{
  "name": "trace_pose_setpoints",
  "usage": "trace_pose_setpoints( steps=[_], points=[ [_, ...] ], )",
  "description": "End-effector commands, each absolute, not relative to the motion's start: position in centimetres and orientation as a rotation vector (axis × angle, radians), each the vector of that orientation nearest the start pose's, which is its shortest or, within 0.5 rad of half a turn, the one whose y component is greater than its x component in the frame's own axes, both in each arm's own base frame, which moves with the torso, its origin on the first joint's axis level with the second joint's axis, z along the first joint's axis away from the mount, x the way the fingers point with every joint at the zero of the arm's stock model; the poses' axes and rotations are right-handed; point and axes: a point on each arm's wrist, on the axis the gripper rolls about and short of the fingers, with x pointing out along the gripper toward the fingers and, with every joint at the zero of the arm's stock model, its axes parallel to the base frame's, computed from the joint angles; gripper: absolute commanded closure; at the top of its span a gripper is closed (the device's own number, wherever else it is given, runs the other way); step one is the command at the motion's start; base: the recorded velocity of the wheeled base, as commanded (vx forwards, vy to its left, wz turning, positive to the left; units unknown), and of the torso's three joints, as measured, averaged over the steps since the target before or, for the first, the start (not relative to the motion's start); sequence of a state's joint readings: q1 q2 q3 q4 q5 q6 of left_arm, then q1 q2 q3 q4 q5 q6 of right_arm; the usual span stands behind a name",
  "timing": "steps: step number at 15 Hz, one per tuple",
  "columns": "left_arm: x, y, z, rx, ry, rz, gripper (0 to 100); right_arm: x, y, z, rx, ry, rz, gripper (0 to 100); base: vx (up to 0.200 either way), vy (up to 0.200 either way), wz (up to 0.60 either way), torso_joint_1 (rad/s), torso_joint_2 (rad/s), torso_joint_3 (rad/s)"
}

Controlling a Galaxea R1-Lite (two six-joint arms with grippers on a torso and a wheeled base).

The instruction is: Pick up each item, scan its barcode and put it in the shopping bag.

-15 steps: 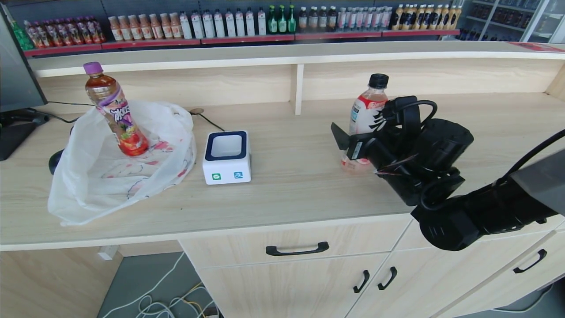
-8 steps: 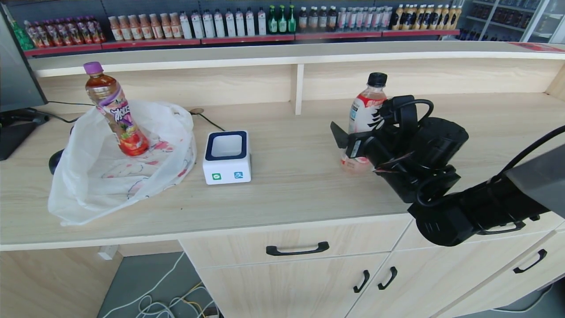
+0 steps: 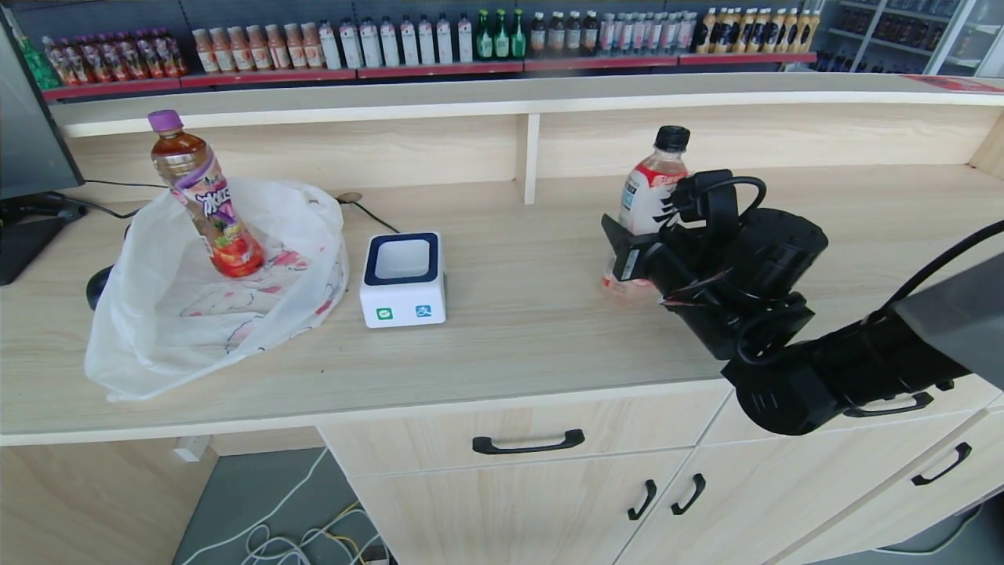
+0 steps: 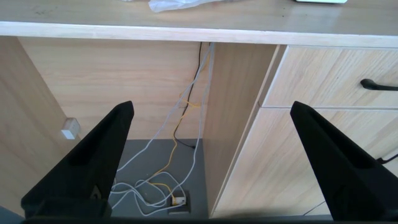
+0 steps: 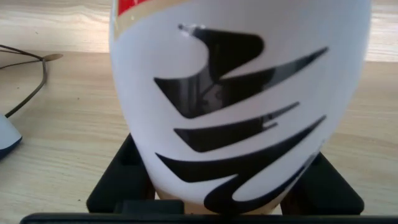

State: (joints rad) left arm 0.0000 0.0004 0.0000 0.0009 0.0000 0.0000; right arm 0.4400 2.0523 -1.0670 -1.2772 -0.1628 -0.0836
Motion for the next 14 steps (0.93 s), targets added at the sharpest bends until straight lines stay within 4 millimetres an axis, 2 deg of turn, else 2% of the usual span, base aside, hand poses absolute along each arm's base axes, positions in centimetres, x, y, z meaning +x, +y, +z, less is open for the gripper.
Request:
trace_pose_setpoints(
  steps=[1, 7, 14],
  points=[
    [-2.3, 0.0, 7.5, 0.0, 0.002, 0.0, 0, 36.0, 16.6, 19.7, 0.011, -0.314, 0.262, 100, 0.0, 0.0, 0.0, 0.0, 0.0, 0.0],
    [-2.3, 0.0, 7.5, 0.0, 0.002, 0.0, 0, 36.0, 16.6, 20.6, 0.018, -0.34, 0.257, 100, 0.0, 0.0, 0.0, 0.0, 0.0, 0.0],
    [-2.3, 0.0, 7.5, 0.0, 0.003, 0.0, 0, 34.9, 16.1, 22.1, 0.017, -0.377, 0.251, 100, 0.0, 0.0, 0.0, 0.0, 0.0, 0.0]
  ],
)
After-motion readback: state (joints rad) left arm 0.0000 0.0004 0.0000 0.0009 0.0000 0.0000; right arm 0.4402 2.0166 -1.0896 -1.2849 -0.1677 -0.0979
